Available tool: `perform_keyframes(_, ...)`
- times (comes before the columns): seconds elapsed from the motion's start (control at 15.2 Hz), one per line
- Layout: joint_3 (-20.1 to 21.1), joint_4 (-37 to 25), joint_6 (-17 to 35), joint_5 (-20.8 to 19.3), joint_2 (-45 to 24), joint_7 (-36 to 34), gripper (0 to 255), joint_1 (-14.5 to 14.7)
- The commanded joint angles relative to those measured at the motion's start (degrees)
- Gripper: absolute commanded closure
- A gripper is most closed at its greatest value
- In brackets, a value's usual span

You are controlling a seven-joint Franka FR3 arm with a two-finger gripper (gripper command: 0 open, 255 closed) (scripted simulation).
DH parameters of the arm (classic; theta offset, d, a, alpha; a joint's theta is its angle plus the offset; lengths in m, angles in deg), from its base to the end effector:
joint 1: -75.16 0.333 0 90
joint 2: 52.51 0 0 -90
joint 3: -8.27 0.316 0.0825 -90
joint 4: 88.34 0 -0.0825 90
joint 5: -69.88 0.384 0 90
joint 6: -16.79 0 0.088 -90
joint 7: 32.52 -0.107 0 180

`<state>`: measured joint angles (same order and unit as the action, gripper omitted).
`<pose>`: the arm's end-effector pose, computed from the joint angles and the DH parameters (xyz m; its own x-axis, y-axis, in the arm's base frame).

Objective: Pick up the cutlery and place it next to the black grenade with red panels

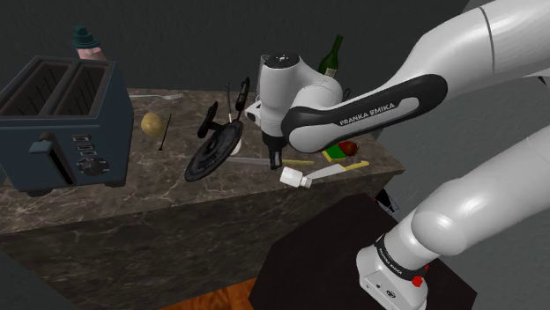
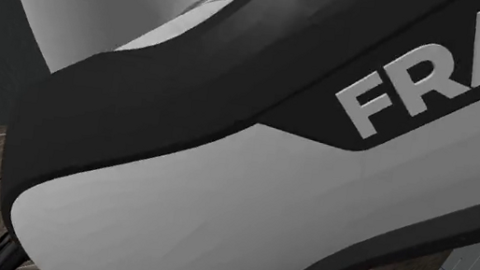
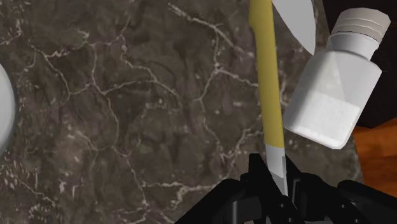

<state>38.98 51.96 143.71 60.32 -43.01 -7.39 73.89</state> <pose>0.3997 0.2176 0.3474 0.5012 0.8459 -0.1823 0.8647 -0.4818 0.1419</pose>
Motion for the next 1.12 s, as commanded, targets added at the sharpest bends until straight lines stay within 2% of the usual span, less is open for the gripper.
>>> perform_keyframes(0.0,-0.27,-0.6,-1.63,0.94,1.28,0.98,255,0.2)
perform_keyframes(1.06,-2.24,-7.65,-14.08,4.74,7.84,6.01,255,1.14)
